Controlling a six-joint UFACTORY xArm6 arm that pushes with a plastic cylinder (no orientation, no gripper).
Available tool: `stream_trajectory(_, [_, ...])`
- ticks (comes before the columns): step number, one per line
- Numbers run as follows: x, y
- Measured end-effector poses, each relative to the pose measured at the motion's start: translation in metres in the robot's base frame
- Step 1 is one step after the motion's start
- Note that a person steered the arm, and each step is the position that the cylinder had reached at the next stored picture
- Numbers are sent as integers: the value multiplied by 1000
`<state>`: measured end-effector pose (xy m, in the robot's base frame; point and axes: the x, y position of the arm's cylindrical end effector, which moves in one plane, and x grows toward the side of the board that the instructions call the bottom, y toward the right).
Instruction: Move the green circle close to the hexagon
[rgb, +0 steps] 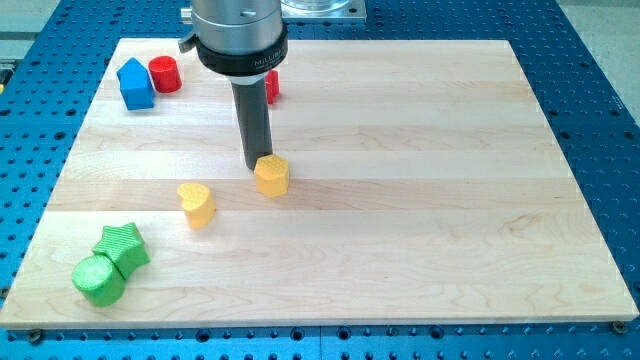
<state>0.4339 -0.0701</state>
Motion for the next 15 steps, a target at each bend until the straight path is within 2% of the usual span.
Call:
stream_trajectory(1, [0, -66])
stream_trajectory(2, [10, -171])
stream_trajectory(3, [20, -234])
stream_trajectory(4, [20, -234])
stream_trajectory(6, [179, -226])
stream_trajectory(7, [182, -213])
stream_trajectory(8, [177, -145])
stream_trajectory(11, [185, -118])
stream_trajectory(12, [171, -74])
stream_trajectory(13, [134, -42])
stream_trajectory(15, [147, -53])
